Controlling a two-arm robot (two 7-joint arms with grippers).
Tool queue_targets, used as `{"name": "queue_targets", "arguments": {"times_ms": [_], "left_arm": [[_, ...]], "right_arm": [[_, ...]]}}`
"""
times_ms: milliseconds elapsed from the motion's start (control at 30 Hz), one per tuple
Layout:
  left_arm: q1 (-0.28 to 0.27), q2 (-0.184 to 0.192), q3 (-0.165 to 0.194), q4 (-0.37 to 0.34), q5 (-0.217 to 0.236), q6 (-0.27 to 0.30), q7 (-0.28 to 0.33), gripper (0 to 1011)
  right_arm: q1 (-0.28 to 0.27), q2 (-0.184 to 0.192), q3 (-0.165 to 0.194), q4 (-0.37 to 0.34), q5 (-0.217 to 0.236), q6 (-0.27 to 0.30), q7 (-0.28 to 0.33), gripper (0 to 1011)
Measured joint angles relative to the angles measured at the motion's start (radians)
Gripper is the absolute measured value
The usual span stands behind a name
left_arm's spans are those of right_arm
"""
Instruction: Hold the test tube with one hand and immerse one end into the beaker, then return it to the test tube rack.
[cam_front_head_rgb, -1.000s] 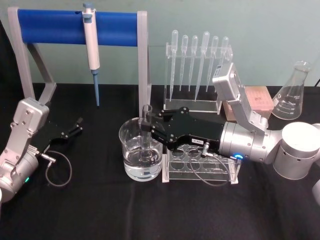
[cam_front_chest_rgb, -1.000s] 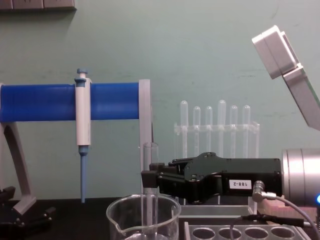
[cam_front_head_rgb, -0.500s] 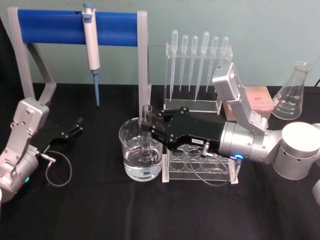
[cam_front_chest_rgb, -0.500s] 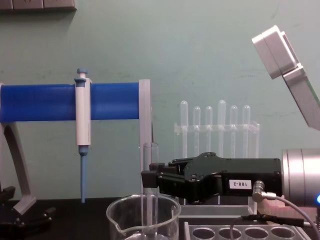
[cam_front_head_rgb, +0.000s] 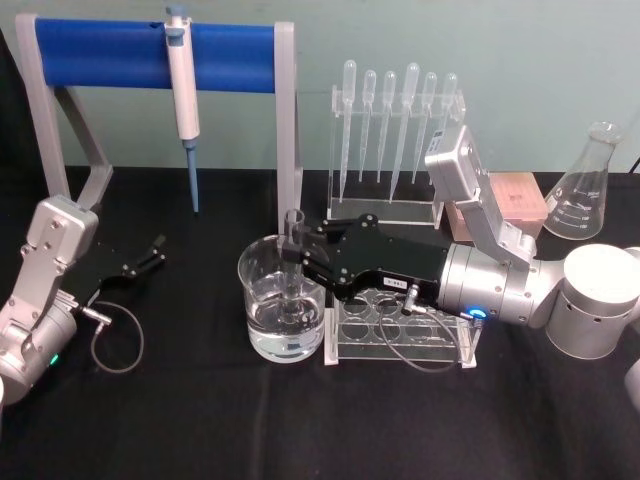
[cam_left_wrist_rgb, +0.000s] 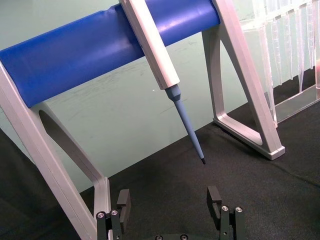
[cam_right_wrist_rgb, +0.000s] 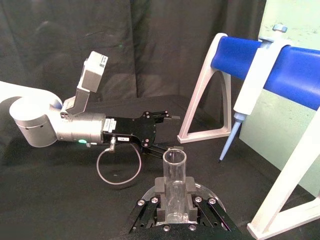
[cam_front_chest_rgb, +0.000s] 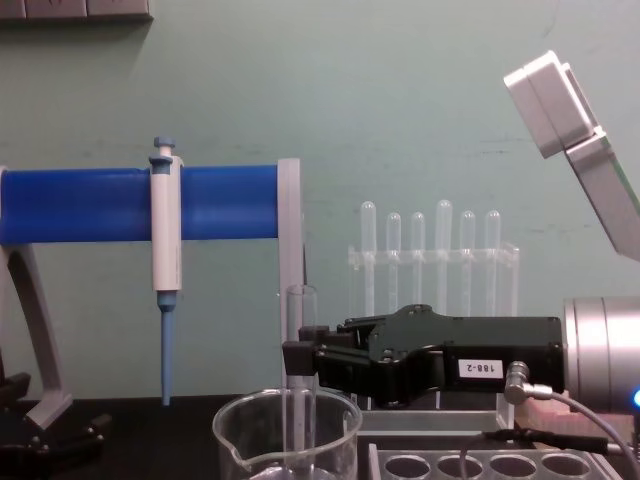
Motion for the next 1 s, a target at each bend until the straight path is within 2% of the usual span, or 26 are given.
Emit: {"name": "queue_targets", "arguments": {"times_ms": [533, 700, 833, 1000], "left_arm": [[0.000, 0.000, 0.000, 0.000, 0.000, 0.000, 0.000, 1000], [0.000, 0.000, 0.000, 0.000, 0.000, 0.000, 0.000, 1000], [0.000, 0.000, 0.000, 0.000, 0.000, 0.000, 0.000, 1000], [0.000, 0.000, 0.000, 0.000, 0.000, 0.000, 0.000, 1000]], "right_arm": [[0.000, -0.001, 0.001, 0.000, 0.000, 0.000, 0.001, 233], [0.008, 0.001, 0.017, -0.016, 0.006, 0.003, 0.003, 233], [0.014, 0.007, 0.036, -0.035, 0.028, 0.015, 0.007, 233], [0.020, 0.027, 0.056, -0.078, 0.045, 0.020, 0.008, 233]]}}
